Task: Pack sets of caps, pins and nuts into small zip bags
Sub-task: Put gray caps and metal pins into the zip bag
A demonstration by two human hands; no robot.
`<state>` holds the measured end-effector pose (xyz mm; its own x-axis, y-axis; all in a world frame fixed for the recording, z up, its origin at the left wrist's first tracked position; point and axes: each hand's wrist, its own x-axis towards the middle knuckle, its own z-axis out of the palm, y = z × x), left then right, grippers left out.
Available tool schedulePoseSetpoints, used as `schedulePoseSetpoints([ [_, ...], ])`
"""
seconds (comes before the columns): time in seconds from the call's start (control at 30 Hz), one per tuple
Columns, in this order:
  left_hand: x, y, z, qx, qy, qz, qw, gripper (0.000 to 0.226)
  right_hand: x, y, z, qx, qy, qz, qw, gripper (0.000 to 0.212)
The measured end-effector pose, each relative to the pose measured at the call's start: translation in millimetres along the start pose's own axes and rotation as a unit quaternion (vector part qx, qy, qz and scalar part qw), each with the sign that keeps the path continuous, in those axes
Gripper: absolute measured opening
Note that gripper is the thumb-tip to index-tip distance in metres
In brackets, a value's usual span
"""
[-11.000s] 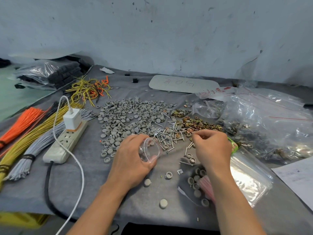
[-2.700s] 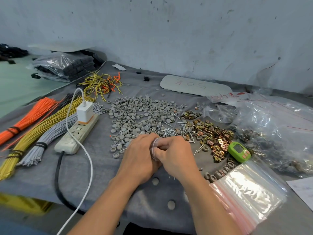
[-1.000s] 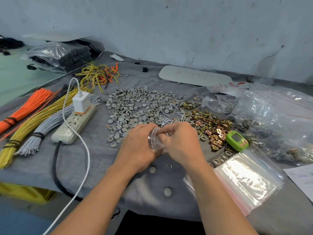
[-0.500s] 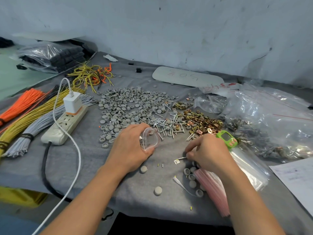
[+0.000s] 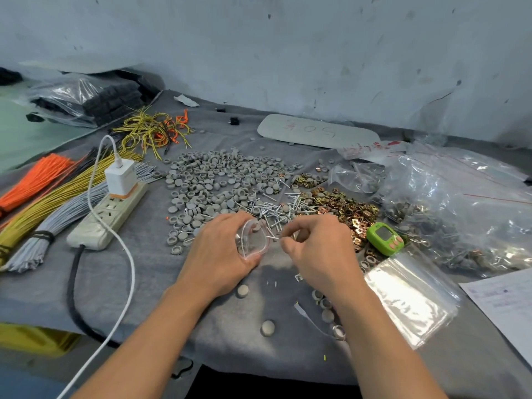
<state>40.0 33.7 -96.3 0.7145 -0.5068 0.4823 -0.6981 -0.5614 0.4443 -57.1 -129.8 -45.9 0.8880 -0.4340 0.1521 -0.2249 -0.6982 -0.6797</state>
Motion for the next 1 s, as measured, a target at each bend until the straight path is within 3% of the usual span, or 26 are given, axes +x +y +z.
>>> schedulePoseSetpoints([
  [0.33,1,-4,2,-0.027,-0.006,0.003,1.0,0.018,11,-33,53,-0.05,-0.054,-0.023,0.997,0.012],
  [0.5,1,-2,0,-0.036,0.002,-0.009,0.999,0.031,21,-15,32,0.062,0.04,0.036,0.997,0.011],
  [0.6,0,-1,-1,-0.035,0.011,-0.012,0.999,0.033,29,2,13,-0.028,0.083,0.109,0.99,0.028],
  [0.7,-1,0,-2,-0.029,0.009,-0.014,0.999,0.033,31,14,2,-0.127,0.03,0.161,0.978,0.047],
  [1.0,-2,2,-3,-0.024,0.006,-0.014,1.0,0.034,13,16,0,-0.318,-0.082,0.059,0.943,0.053],
])
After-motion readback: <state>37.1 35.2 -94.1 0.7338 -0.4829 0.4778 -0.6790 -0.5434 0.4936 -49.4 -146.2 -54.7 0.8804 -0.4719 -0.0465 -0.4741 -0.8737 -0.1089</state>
